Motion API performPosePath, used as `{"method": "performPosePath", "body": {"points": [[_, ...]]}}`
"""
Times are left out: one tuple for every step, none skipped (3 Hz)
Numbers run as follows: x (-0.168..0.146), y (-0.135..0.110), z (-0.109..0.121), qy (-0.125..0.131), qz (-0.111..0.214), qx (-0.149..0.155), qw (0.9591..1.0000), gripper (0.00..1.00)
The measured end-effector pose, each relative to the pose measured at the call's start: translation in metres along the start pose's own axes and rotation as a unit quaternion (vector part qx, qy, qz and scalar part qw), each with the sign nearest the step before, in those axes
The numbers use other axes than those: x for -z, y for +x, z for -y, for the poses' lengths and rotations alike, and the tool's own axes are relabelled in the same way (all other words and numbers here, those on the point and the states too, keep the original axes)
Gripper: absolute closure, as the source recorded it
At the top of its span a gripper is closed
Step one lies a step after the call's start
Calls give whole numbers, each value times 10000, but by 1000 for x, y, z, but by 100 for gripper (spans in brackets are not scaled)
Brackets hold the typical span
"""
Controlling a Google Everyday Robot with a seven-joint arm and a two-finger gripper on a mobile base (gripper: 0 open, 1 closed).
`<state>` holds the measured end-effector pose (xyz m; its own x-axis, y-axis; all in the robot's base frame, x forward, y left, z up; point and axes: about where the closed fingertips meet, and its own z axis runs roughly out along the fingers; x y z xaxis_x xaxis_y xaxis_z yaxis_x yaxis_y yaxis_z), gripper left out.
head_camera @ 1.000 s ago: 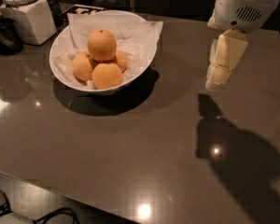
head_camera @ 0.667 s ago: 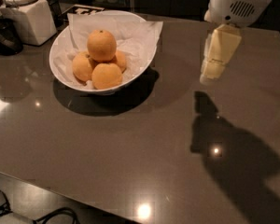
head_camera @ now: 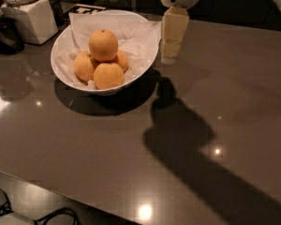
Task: Pick orange from white bowl
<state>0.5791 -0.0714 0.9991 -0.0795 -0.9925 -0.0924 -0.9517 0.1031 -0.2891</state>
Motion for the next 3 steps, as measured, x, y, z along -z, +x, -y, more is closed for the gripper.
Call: {"method": "performPosePath", "body": {"points": [[-2,-22,9,161,90,146,9997,0],[-4,-29,13,237,239,201,9992,0],[-12,-62,26,202,310,562,9977,0]]}}
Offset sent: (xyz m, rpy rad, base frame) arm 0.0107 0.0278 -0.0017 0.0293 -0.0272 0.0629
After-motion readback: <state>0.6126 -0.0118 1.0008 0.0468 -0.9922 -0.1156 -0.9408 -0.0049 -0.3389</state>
